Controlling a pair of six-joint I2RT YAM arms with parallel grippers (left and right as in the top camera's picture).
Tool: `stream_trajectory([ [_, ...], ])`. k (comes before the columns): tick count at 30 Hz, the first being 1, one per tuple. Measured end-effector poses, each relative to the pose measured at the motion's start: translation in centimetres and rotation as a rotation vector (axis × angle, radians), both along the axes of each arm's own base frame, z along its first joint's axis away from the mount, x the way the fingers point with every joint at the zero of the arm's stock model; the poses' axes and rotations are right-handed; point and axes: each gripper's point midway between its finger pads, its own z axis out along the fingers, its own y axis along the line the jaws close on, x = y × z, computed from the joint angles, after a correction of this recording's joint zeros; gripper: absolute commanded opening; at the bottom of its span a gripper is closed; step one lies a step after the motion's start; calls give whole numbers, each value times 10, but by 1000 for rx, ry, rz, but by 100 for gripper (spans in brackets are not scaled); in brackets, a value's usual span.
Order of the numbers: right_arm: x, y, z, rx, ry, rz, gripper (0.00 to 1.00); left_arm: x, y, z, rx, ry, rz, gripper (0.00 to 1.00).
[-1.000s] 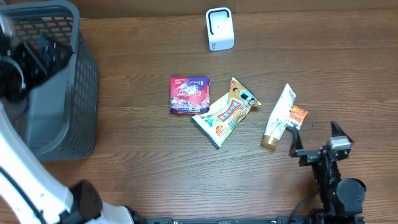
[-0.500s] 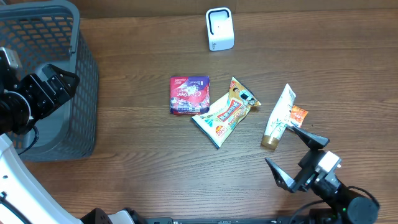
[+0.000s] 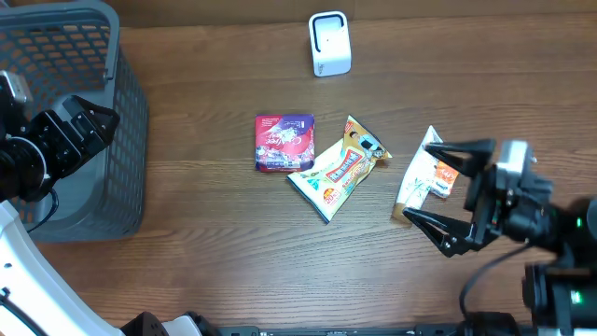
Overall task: Scan the item barcode
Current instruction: 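Lower the Pantene tube beside the orange pack and withdraw the left gripper, then reach the right gripper toward the purple Carefree bag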
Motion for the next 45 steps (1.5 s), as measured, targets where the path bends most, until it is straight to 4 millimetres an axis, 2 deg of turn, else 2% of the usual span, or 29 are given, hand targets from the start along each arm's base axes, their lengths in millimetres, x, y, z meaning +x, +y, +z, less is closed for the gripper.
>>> stream_trajectory([
  [7, 32, 16, -9, 67, 240, 168, 100, 0, 0, 0, 0, -1, 0, 100],
  [16, 80, 46, -55, 117, 556, 145, 100, 0, 0, 0, 0, 0, 0, 100],
  [19, 96, 56, -76, 108, 667, 66, 100, 0, 0, 0, 0, 0, 0, 100],
  [22, 110, 64, -108, 48, 805, -89, 100, 0, 0, 0, 0, 0, 0, 100],
  [24, 115, 64, -131, -32, 891, -231, 100, 0, 0, 0, 0, 0, 0, 100],
  [28, 118, 54, -155, -204, 971, -462, 100, 0, 0, 0, 0, 0, 0, 100],
  [29, 118, 51, -156, -240, 972, -498, 100, 0, 0, 0, 0, 0, 0, 100],
  [32, 123, 52, -142, -241, 934, -515, 100, 0, 0, 0, 0, 0, 0, 100],
  [40, 125, 79, -101, -133, 832, -352, 100, 0, 0, 0, 0, 0, 0, 100],
  [43, 134, 80, -102, -95, 866, -384, 100, 0, 0, 0, 0, 1, 0, 100],
  [45, 144, 80, -114, -92, 904, -434, 100, 0, 0, 0, 0, 0, 0, 100],
])
